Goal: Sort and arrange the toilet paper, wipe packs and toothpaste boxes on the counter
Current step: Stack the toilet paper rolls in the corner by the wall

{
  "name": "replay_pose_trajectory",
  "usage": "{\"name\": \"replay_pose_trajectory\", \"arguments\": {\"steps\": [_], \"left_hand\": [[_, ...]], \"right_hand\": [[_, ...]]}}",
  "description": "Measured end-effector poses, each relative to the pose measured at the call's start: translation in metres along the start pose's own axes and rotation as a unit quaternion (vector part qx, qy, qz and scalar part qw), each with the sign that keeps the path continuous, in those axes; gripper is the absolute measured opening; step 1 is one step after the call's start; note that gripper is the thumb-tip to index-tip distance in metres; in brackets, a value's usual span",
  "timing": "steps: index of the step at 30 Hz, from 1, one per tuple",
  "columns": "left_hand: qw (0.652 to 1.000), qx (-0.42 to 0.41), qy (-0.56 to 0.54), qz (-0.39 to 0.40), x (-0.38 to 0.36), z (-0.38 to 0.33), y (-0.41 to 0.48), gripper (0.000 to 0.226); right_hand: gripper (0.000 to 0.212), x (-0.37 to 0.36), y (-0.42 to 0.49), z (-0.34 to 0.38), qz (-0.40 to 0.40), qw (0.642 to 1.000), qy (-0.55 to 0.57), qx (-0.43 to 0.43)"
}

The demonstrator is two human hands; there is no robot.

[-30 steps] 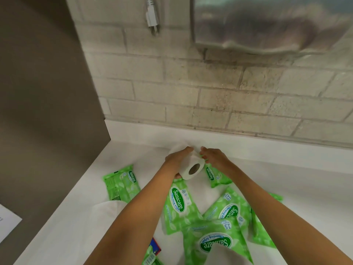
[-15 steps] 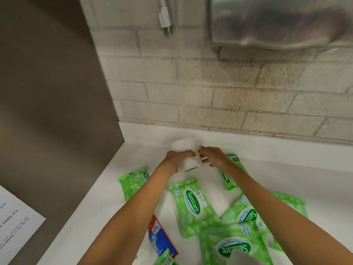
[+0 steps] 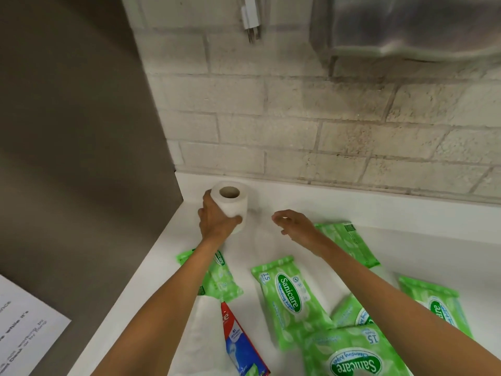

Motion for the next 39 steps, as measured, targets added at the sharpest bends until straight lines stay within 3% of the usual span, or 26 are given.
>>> {"name": "replay_pose_trajectory", "arguments": {"steps": [16, 23, 29, 34, 39], "left_hand": [[1.0, 0.008, -0.025, -0.008, -0.006, 0.018, 0.018, 0.094], [0.993, 0.098, 0.01, 0.068, 0.001, 0.013, 0.006, 0.13], [0.983, 0.123, 0.059, 0.124, 0.03, -0.014, -0.026, 0.093], [0.988, 0.097, -0.011, 0.123, 0.066, -0.019, -0.07, 0.087], [0.991, 0.107, -0.01, 0.079, 0.107, 0.001, -0.119, 0.087]], "right_hand": [[0.041, 0.006, 0.002, -0.019, -0.017, 1.0, -0.024, -0.009], [0.039, 0.019, -0.006, -0.019, -0.031, 0.999, -0.026, -0.011], [0.036, 0.019, -0.035, -0.005, -0.002, 0.999, -0.036, -0.032], [0.036, -0.004, -0.072, 0.017, 0.036, 0.999, -0.027, -0.028], [0.039, -0.035, -0.107, 0.031, 0.095, 0.993, -0.062, -0.026]]}}
Point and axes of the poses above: each hand's wrist, its own y-axis towards the middle knuckle, its own x-axis out of the back of the hand, z = x × y, the point moved 5 cm from there along y, towards the middle knuckle, and after that the axes turned 7 degrees about -y, right-handed, at the moved point
